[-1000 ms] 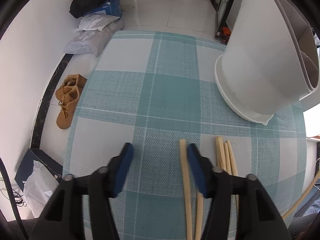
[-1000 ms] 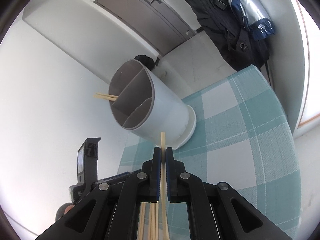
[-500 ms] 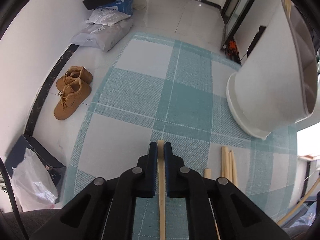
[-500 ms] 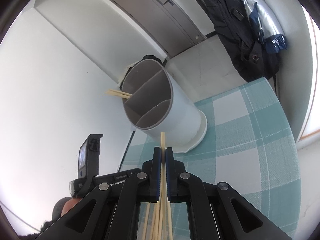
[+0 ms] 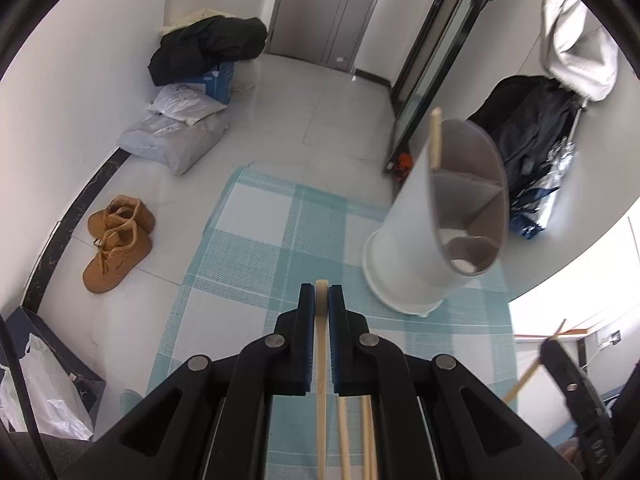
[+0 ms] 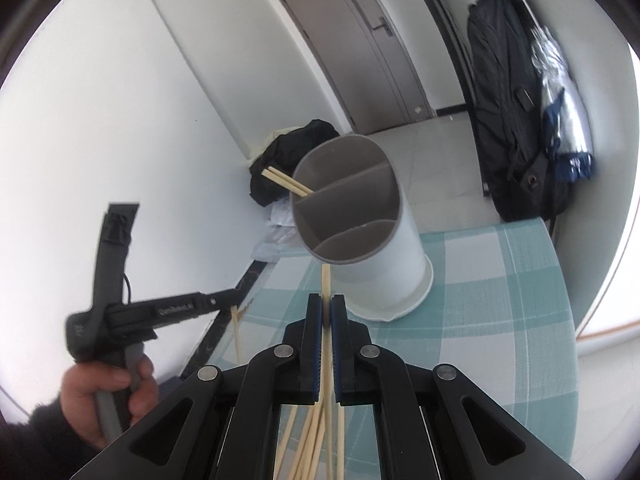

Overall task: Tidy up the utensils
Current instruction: 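Lift the chopstick with the right tool while the left tool grasps another chopstick, then carry both held chopsticks up over the holder opening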

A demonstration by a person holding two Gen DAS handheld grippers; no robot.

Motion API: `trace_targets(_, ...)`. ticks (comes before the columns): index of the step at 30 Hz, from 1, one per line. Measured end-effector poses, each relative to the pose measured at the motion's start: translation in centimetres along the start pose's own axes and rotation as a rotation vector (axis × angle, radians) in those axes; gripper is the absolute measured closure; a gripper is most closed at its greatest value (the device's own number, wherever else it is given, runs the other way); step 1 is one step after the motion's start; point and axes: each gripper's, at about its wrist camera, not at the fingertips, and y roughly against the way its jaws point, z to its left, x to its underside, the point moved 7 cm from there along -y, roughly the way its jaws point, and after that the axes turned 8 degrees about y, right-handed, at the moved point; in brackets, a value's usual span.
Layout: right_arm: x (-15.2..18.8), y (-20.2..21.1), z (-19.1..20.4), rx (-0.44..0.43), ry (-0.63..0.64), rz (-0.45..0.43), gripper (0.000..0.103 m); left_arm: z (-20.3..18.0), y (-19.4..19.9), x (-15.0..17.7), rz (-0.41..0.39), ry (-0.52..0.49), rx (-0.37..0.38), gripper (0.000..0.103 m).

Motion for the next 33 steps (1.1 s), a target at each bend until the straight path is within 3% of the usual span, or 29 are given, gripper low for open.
trace_targets(6, 0.1, 0.5, 1.8, 0.033, 0.069, -0.019, 0.099, -1.4, 3.0, 0.4, -0.040, -0.050, 0.061, 0.101)
trace_targets(14, -0.2, 1.9, 2.5, 0.082, 0.086, -0.051, 0.099, -4.0, 6.1, 1.3, -0.083, -0.199, 0.121, 0.101)
trace_targets(33, -1.1, 4.0, 3.1, 0.158, 0.124, -0.115, 0.099, -5.9, 7.3, 2.1, -0.033, -0.309, 0.147, 0.101)
